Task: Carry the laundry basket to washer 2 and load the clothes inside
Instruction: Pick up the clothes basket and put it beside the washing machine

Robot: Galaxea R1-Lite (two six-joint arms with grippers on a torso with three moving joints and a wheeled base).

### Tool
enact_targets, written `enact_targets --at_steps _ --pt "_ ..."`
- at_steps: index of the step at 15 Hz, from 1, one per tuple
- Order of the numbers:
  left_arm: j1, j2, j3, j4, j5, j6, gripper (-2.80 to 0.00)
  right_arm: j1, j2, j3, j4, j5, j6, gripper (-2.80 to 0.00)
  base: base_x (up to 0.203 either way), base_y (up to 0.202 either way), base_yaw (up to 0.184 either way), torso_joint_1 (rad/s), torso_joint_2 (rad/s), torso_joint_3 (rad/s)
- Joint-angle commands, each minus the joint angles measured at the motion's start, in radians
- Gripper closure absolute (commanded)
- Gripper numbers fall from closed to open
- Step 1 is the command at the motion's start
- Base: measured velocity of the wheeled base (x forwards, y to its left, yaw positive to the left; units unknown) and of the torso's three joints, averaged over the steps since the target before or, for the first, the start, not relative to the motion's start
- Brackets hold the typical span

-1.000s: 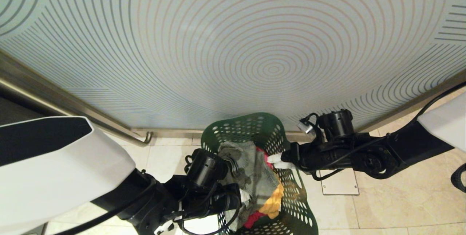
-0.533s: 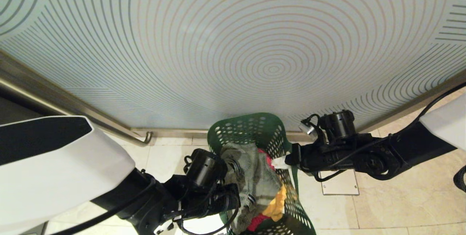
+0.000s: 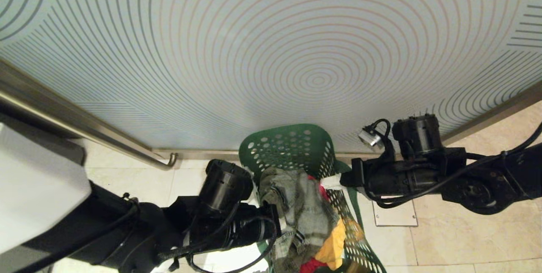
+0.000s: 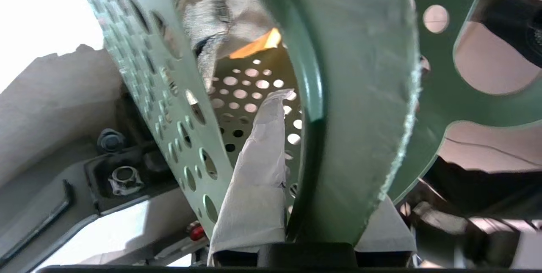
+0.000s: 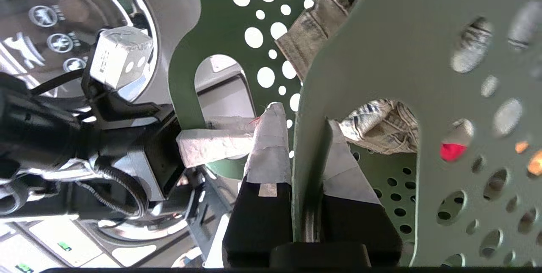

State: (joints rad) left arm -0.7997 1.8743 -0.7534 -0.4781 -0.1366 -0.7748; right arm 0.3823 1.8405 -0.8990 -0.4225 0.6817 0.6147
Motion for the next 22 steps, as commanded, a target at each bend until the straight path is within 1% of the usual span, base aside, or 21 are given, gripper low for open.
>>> enact_targets --at_steps 1,5,11,15,18,22 --pt "-0.010 -0.057 0.013 -0.002 -0.001 -0.002 0.00 0.006 -0.085 0.007 0.021 0.004 0.003 0.00 0.000 0.000 0.000 0.000 0.00 0.000" --pt "-0.052 -0.098 0.016 -0.004 -0.001 -0.003 0.00 0.023 -0.123 0.005 0.048 0.004 0.005 0.00 0.000 0.000 0.000 0.000 0.00 0.000" --pt "-0.059 -0.100 0.019 -0.002 -0.001 -0.003 0.00 0.035 -0.127 -0.011 0.073 0.003 0.007 0.00 0.000 0.000 0.000 0.001 0.00 0.007" --pt "-0.061 -0.095 0.022 -0.002 -0.003 -0.001 0.00 0.035 -0.130 -0.031 0.127 0.002 0.006 0.00 0.000 0.000 0.000 0.004 0.01 0.178" --pt "-0.062 -0.099 0.019 -0.002 -0.003 -0.001 0.00 0.035 -0.131 -0.036 0.123 0.002 0.004 0.00 0.000 0.000 0.000 0.003 0.00 0.198" --pt "-0.088 -0.095 0.026 -0.002 -0.008 -0.001 0.00 0.035 -0.150 -0.041 0.133 -0.007 0.002 0.00 0.000 0.000 0.000 0.001 0.00 0.199"
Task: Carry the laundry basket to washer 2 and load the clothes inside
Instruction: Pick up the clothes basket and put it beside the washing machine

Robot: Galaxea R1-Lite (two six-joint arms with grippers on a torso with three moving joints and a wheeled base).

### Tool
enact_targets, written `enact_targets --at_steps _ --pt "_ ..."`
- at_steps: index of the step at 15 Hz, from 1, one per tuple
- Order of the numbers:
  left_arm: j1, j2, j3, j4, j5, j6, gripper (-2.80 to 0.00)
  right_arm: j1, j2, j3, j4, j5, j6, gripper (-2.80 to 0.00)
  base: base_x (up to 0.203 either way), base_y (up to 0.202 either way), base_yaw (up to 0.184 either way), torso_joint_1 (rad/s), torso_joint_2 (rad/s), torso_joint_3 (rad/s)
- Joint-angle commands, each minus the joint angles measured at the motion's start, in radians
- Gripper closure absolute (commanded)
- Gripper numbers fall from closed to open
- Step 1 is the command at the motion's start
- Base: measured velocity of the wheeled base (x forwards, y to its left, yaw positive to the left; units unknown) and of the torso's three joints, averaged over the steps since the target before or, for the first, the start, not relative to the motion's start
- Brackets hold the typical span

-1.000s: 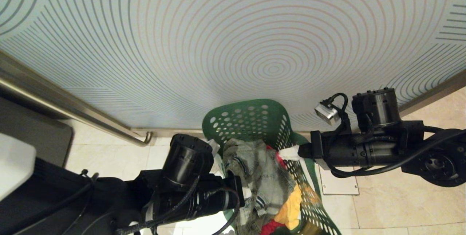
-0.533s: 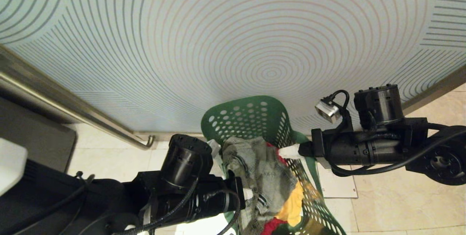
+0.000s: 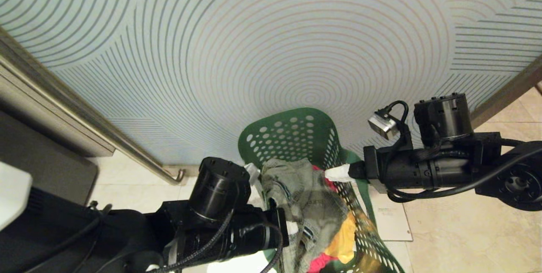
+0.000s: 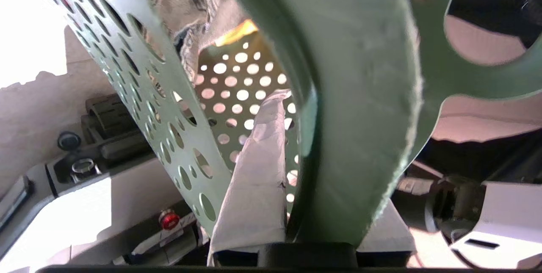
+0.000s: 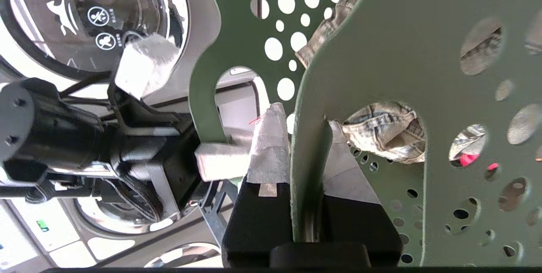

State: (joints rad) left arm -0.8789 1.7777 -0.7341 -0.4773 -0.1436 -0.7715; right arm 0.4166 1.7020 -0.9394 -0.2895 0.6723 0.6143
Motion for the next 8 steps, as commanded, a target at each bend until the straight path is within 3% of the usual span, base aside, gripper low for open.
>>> enact_targets --at_steps 1,8 --pt "-0.013 0.003 0.009 -0.003 0.000 -0.005 0.00 0.002 -0.015 0.001 0.007 0.002 0.002 0.00 0.000 0.000 0.000 0.002 0.00 0.206" --pt "-0.025 -0.008 0.012 0.000 0.002 0.013 0.00 0.051 -0.007 0.019 0.003 -0.051 0.001 0.00 0.000 0.000 0.000 0.001 0.00 0.202"
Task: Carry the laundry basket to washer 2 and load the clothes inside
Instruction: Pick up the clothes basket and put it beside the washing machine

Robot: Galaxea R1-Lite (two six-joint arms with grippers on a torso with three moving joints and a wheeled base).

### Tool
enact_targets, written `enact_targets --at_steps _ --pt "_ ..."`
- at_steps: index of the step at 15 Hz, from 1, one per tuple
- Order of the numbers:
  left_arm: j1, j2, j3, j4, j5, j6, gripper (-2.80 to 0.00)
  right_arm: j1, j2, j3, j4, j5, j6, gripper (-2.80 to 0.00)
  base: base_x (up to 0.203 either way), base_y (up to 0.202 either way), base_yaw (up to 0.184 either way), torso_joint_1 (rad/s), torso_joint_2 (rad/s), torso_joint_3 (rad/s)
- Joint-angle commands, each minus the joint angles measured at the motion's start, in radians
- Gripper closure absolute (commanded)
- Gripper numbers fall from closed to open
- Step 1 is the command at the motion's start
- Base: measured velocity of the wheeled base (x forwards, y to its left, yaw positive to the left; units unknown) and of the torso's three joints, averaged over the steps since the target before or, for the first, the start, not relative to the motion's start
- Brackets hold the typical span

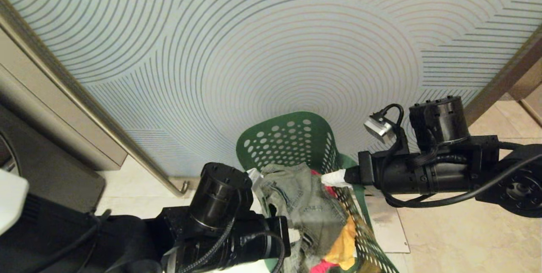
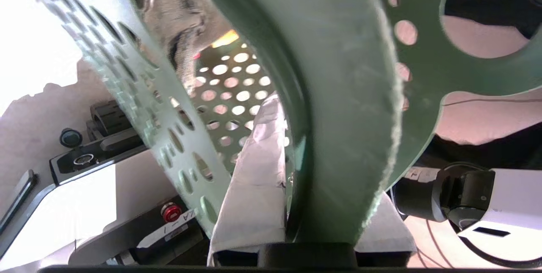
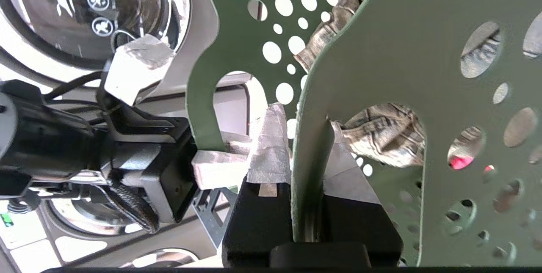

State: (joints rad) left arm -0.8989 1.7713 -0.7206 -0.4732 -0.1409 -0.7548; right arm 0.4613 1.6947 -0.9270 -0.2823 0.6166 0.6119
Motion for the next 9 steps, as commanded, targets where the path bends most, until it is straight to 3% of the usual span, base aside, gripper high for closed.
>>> enact_targets --at_steps 1,4,9 --pt "-0.009 0.004 -0.005 -0.002 0.002 -0.005 0.00 0.010 -0.003 0.003 -0.005 0.006 0.009 0.00 0.000 0.000 0.000 0.000 0.00 0.191" --pt "-0.029 -0.026 0.005 0.038 0.032 -0.005 0.00 0.041 -0.034 0.006 0.000 0.005 0.006 0.00 0.000 0.000 0.000 0.001 0.00 0.205" --pt "-0.038 -0.068 0.024 0.042 0.029 -0.005 0.00 0.081 -0.064 0.026 0.012 -0.017 0.019 0.00 0.000 0.000 0.000 0.000 0.00 0.206"
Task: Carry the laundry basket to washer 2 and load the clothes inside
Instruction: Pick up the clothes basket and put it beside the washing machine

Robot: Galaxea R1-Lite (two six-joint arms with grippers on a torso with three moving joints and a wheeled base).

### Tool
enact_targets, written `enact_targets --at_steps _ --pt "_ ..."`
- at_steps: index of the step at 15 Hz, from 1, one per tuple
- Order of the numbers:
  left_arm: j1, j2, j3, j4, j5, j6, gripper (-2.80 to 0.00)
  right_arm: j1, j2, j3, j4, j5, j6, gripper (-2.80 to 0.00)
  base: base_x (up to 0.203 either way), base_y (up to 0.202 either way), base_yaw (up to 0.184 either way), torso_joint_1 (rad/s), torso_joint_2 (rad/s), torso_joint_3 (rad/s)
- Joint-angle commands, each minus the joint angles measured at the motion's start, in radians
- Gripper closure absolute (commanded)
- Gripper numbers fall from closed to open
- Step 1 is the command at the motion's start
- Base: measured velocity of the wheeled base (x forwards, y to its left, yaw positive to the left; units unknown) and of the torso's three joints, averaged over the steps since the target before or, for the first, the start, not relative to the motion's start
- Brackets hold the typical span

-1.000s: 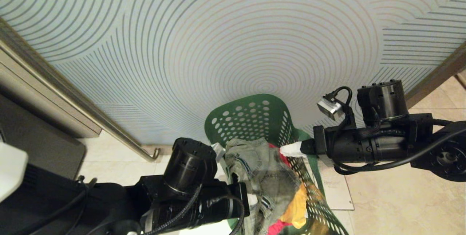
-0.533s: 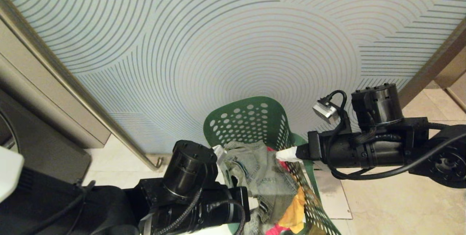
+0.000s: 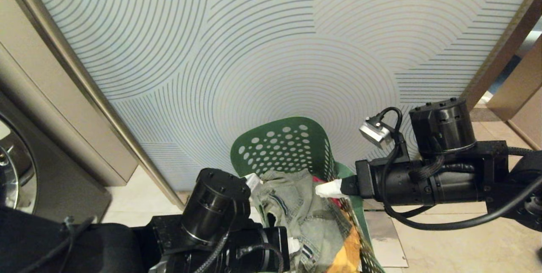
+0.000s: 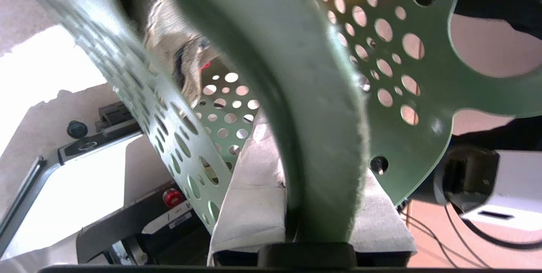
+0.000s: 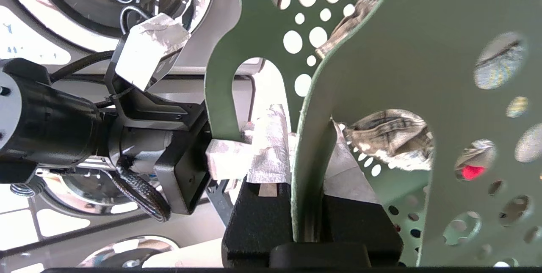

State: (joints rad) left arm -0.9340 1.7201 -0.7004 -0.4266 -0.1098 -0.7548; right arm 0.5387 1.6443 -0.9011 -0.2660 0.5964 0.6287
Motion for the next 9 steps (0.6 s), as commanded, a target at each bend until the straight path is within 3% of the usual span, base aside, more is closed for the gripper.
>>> enact_targets --at_steps 1,9 --pt "-0.005 -0.019 0.004 -0.006 -0.002 -0.006 0.00 0.003 -0.018 -0.001 -0.007 0.003 0.001 0.00 0.000 0.000 0.000 0.002 0.00 0.200" --pt "-0.057 0.006 -0.004 -0.016 0.004 -0.007 0.00 -0.069 -0.018 0.004 -0.010 0.004 -0.048 0.00 0.000 0.000 0.000 0.001 0.00 0.198"
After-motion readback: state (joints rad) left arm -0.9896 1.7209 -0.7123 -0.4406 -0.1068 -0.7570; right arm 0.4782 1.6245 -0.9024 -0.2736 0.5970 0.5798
